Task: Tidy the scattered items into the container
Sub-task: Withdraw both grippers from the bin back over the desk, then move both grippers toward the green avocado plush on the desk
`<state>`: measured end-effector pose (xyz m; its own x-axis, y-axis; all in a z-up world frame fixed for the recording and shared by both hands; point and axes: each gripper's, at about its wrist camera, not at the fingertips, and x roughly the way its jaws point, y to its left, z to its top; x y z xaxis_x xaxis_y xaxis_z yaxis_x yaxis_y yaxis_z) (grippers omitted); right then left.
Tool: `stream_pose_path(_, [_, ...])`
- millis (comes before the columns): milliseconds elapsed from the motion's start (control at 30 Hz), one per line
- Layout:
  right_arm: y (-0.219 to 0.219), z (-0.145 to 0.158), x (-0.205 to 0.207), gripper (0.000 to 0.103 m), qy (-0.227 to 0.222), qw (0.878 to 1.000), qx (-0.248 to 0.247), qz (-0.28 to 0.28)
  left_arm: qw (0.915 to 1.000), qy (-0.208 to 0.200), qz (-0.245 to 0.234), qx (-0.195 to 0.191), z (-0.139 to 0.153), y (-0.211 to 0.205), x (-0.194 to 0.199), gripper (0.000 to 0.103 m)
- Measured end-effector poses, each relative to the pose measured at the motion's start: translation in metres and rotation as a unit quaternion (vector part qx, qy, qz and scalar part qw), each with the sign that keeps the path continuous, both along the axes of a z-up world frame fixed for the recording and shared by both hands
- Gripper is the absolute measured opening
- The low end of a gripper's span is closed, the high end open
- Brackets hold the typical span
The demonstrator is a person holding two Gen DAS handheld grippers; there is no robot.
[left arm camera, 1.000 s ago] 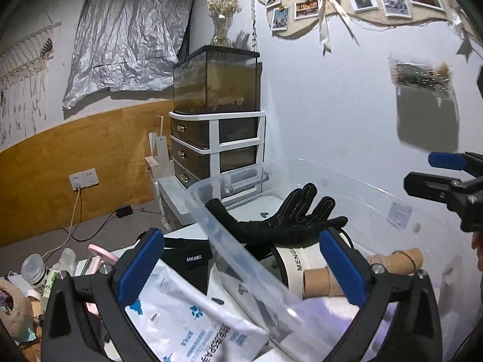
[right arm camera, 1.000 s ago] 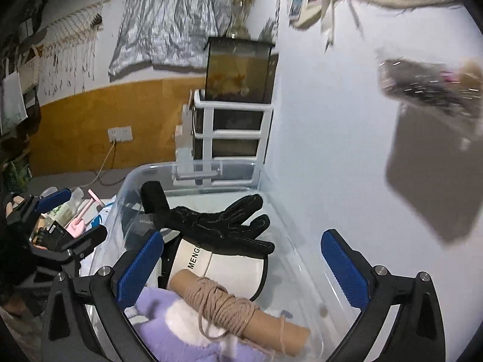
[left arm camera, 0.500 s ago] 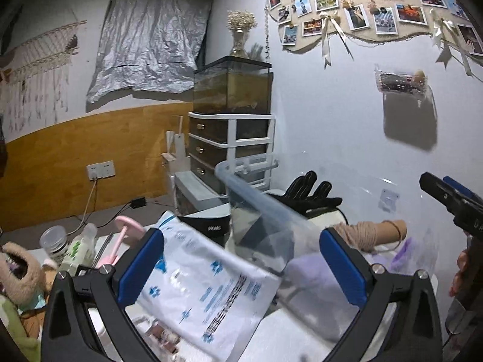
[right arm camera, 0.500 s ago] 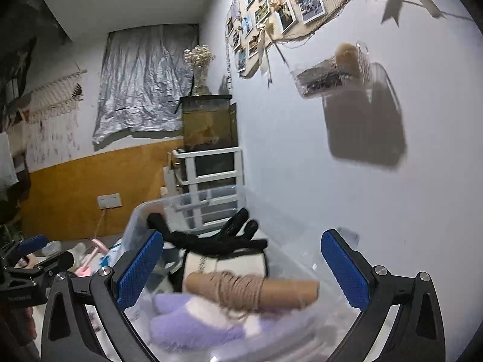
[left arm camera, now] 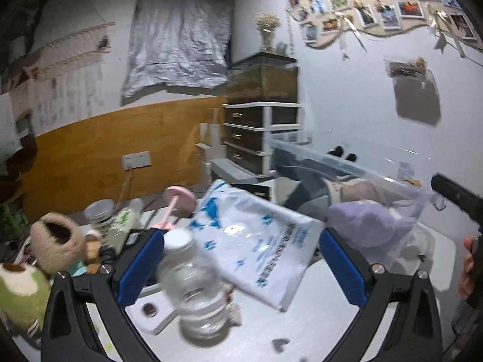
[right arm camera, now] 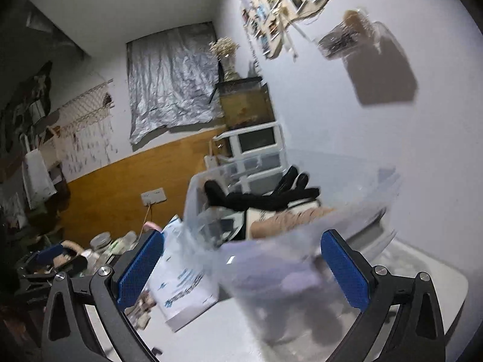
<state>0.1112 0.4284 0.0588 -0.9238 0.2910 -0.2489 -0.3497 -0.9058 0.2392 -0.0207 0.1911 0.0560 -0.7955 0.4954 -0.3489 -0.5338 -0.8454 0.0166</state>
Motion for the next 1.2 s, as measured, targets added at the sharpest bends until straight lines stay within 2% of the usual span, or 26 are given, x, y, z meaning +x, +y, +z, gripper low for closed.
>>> stream_pose_path(133, [-0.027,-0.018,-0.013,0.103,-0.037,0.999,0.017,0.022,0.9996,-0.010,0.022,0.011,-0.012,-0.029,0.007,0.103])
stream_pose_path(367, [-0.065,-0.050,-0.031,0.103,-0.079,0.995,0.027,0.063,0.9981,-0.011,0.060,-0.012,-0.038,-0.063,0.016,0.103])
stream_pose_path(533, [-0.087,-0.070,-0.045,0.103,-0.112,0.989,0.026,0.091,0.9960,-0.037,0.080,-0.010,-0.060,-0.086,0.017,0.103])
stream_pose_path(700, [-0.106,-0.089,-0.056,0.103,-0.145,0.981,0.018,0.126,0.9931,-0.056,0.099,-0.026,-0.081,-0.103,0.017,0.103])
stream_pose_path(933, [-0.134,-0.102,-0.070,0.103,-0.165,0.973,0.021,0.162,0.9870,-0.082,0.134,-0.036,-0.102,-0.129,0.010,0.101])
stream_pose_path(1200, [-0.167,-0.113,-0.085,0.083,-0.184,0.962,0.026,0.201,0.9748,-0.110,0.193,-0.025,-0.112,-0.175,-0.006,0.099])
